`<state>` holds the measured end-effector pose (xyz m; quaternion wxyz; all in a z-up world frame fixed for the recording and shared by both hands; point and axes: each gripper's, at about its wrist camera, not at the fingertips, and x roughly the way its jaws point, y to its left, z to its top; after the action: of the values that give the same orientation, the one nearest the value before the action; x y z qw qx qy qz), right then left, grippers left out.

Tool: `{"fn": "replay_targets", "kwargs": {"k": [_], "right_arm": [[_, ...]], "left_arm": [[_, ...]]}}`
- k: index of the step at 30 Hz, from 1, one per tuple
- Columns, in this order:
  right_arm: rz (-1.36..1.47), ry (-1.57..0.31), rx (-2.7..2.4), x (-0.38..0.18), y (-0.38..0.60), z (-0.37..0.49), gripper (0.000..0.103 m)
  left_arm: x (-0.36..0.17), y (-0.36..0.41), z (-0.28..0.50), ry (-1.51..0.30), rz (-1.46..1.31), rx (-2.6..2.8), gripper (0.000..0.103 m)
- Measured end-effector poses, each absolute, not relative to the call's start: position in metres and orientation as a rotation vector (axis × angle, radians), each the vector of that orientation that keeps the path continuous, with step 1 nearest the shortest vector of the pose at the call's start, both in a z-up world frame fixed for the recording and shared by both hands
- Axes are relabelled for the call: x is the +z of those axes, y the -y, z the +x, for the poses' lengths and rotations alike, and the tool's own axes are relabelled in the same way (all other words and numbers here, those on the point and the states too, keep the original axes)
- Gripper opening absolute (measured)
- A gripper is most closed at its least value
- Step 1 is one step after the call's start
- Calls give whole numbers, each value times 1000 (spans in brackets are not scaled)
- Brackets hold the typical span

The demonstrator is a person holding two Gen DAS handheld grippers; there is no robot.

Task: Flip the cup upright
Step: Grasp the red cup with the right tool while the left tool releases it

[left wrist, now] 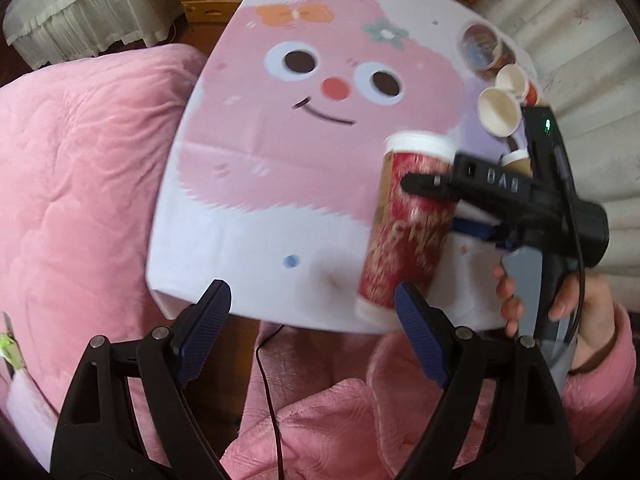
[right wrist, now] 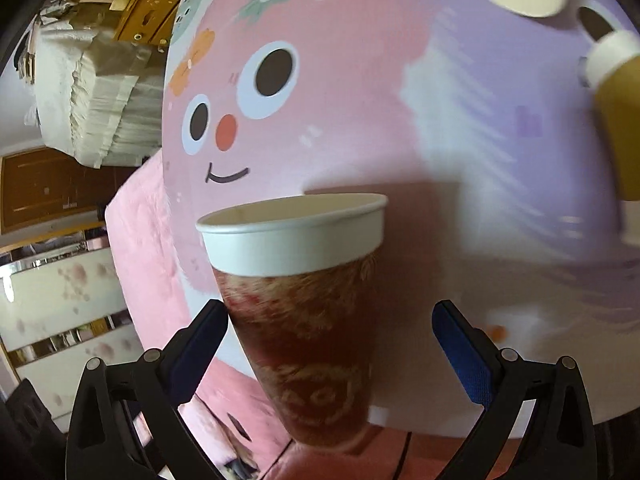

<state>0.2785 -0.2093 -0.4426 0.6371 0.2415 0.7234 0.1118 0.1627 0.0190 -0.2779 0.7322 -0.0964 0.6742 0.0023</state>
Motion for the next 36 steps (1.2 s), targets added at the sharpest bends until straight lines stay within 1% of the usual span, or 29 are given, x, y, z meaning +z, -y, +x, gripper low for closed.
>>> {"fn": "replay_targets", "kwargs": {"k": [8,9,10,11,18,21,24,28,32,36], "right_arm": [[590,-1553,193,-456,166,272,102],[591,-1527,184,-454,164,271,95],[597,-1510,187,-452,162,271,85],[615,-1491,200,-452,159,270,82],[615,-1406,134,-438,154,257,81],[593,-1294,99,-415,160,247,80],[502,-1130,62,-383,173,230,80],[300,-899,34,-349,178,202,79],[104,-746,7,-343,173,168,79],[47,-662,15,-343,168,138,80]], "left_arm": [[-288,-68,162,-1520,-99,-53,82],[-289,-72,163,-1522,-92,-63,82],[-290,-77,164,-1525,-87,-74,82],[-290,-79,164,-1527,-86,-83,82],[-285,-80,177,-1517,-43,-169,82],[-282,-72,181,-1504,-9,-218,82],[-277,-64,183,-1480,30,-260,82],[-272,-59,185,-1456,50,-304,82],[-265,-56,188,-1419,57,-325,82],[-259,-56,188,-1392,49,-346,82]]}}
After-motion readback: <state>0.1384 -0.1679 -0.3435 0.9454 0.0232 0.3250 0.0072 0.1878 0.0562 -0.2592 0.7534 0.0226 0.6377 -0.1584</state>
